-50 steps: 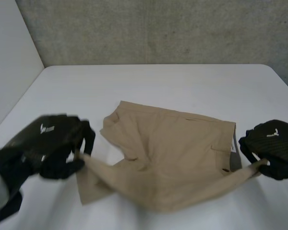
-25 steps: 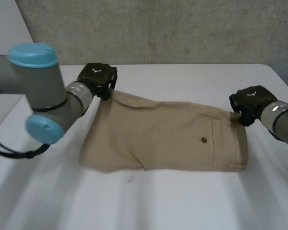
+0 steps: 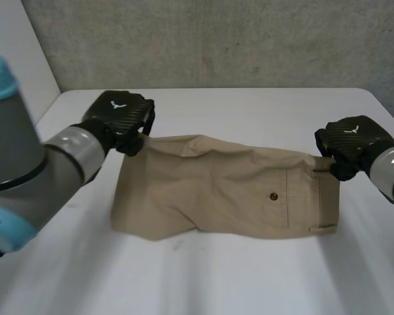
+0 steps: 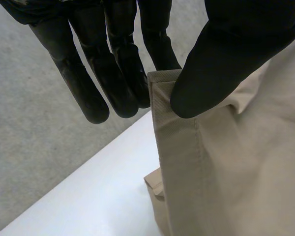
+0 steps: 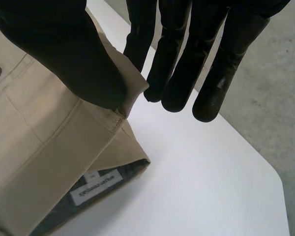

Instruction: Fold the shorts.

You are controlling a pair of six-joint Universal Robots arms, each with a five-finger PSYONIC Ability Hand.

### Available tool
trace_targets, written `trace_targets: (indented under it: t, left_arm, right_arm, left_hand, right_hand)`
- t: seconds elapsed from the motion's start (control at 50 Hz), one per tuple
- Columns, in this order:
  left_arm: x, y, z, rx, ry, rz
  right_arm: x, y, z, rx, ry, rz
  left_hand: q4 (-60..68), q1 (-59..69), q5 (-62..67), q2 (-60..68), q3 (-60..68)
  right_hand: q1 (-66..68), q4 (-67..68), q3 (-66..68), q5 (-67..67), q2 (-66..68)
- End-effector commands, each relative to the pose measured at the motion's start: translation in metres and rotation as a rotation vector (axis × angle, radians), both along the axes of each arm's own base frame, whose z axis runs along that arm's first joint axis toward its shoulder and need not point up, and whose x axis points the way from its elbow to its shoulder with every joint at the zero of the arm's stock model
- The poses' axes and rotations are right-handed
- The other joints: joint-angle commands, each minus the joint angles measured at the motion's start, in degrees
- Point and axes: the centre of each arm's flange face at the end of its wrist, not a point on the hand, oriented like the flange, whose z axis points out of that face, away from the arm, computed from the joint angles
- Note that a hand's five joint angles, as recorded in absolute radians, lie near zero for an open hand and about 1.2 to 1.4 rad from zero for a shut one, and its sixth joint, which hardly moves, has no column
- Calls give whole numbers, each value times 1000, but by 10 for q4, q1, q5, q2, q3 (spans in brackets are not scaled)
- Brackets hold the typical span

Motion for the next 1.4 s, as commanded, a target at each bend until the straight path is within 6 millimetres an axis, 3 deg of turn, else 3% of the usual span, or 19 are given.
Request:
trace_targets:
  t: [0.02,0.12,0.24,0.3,0.42,0.66,0.88,0.9,0.94,0.96,0.98,1.04,1.14,1.2,1.4]
  left_arm:
    - [12,11,10,-14,6,18]
    - [13,18,6,14,-10,11]
    - [13,8,9,-12,4,22]
    - [6,-8,4,-31,6,24]
    - [-12,-50,-8,-67,22,32]
    - [-60,-123,-64,-154,62,8]
    - [-73,-152,-125,-222,14,7]
    - [-74,-154,-128,-251,8,4]
    - [-75,-155,-127,-279,10,4]
    - [-75,-155,-128,-286,8,4]
    - [-76,-152,-131,-286,7,3]
    - [-80,-144,-131,-278,17,-14]
    - [-80,-123,-84,-344,59,-28]
    - [-77,-113,-75,-347,66,-32]
    - [-51,-61,-69,-208,73,-34]
  right_arm:
    - [-6,12,11,8,-15,26]
    - [-8,22,14,9,-16,26]
    - [-10,17,18,-16,-21,20]
    - [-10,7,21,-28,-21,12]
    - [-5,-25,0,14,-13,6]
    - [-6,-99,-40,-66,8,-125]
    - [17,-122,-71,-221,-21,-104]
    - [19,-124,-77,-226,-25,-100]
    - [19,-126,-81,-227,-27,-102]
    - [19,-126,-82,-228,-29,-103]
    - [23,-123,-84,-222,-36,-95]
    - [26,-119,-80,-222,-46,-88]
    - [19,-102,-40,-276,-87,-100]
    - [16,-86,-22,-291,-112,-102]
    - [3,-34,-23,-166,-106,-113]
  left_hand:
    - [113,163,148,113,118]
    - [113,163,148,113,118]
    - [113,163,148,113,118]
    - [113,163,148,113,118]
    - [113,163,148,113,118]
    - [113,163,148,113,118]
    - [113,163,148,113,118]
    - [-12,38,24,-12,-7]
    - [-298,-248,-262,-297,-293]
    - [-429,-379,-393,-429,-424]
    - [-587,-537,-551,-586,-582]
    - [-587,-537,-552,-587,-582]
    - [-587,-537,-552,-587,-582]
    - [-587,-537,-552,-587,-582]
    - [-587,-537,-552,-587,-582]
  right_hand:
    - [244,118,122,129,128]
    - [244,118,122,129,128]
    - [244,118,122,129,128]
    - [244,118,122,129,128]
    - [244,118,122,129,128]
    - [244,118,122,129,128]
    - [244,118,122,129,128]
    - [159,33,38,45,44]
    - [-255,-381,-376,-369,-370]
    - [-404,-530,-525,-518,-519]
    - [-456,-582,-578,-571,-572]
    - [-456,-582,-578,-571,-572]
    - [-456,-582,-578,-571,-572]
    - [-456,-582,-578,-571,-572]
    - [-456,-582,-578,-571,-572]
